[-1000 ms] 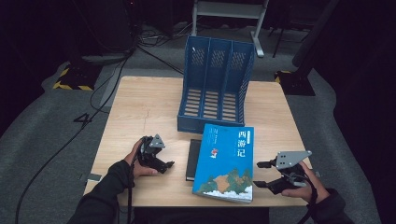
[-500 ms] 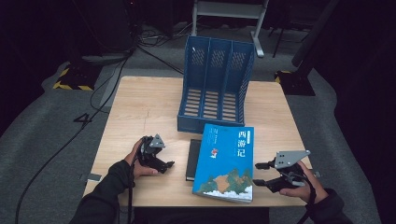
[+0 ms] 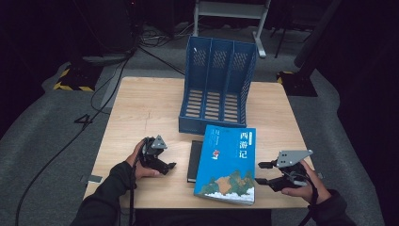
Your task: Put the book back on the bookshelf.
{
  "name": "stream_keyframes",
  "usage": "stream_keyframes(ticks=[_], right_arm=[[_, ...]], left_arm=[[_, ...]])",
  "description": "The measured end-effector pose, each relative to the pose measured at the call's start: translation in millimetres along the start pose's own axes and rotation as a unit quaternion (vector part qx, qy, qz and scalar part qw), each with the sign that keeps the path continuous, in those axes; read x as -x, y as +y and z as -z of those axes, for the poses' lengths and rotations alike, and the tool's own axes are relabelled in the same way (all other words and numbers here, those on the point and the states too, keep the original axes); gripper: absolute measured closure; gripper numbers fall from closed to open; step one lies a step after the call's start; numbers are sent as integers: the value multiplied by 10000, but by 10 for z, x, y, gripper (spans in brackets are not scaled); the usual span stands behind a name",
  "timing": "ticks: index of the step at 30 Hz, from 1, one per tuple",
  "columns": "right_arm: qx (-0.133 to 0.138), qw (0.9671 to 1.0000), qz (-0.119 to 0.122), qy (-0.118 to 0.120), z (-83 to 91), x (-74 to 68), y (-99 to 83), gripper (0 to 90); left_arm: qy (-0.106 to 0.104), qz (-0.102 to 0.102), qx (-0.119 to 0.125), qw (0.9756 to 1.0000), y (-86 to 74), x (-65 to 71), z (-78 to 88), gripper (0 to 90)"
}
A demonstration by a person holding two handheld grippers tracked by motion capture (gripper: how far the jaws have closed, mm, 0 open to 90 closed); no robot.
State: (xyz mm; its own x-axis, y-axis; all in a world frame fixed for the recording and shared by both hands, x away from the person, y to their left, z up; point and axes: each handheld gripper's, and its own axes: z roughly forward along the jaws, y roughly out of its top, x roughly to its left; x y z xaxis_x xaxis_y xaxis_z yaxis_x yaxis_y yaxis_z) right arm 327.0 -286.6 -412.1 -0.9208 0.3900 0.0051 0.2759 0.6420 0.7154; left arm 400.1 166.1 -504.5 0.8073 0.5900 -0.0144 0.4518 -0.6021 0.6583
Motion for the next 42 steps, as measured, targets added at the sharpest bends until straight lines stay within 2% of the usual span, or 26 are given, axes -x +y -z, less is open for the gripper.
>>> stream_keyframes(ticks=[2,8,20,26,31,33,36,39,42], right_arm=[[-75,10000,18,8,-47,8,-9,423],[35,10000,29,-48,-38,15,-13,422],[197,9997,-138,-80,-41,52,-7,408],[242,9991,-313,-120,-58,107,-10,403],[255,9990,-343,-144,-44,130,8,401],[281,9988,-394,-112,-5,140,3,395],[485,9972,-564,73,65,162,-3,367],[465,9968,-616,220,78,157,34,337],[341,9961,-722,378,7,151,80,306]], left_arm=[[-5,-15,-14,10000,3,0,2,17],[-20,-24,-9,10000,5,0,-1,17],[-16,-9,-19,10000,9,5,-3,18],[-13,-16,-36,10000,21,20,-7,21],[-37,-40,-30,10000,38,57,-5,61],[-36,-28,-38,10000,60,78,-2,97],[-95,-49,8,9999,121,101,-7,231],[32,-152,138,9998,198,137,-9,211],[-19,-227,311,9993,331,168,-8,212]])
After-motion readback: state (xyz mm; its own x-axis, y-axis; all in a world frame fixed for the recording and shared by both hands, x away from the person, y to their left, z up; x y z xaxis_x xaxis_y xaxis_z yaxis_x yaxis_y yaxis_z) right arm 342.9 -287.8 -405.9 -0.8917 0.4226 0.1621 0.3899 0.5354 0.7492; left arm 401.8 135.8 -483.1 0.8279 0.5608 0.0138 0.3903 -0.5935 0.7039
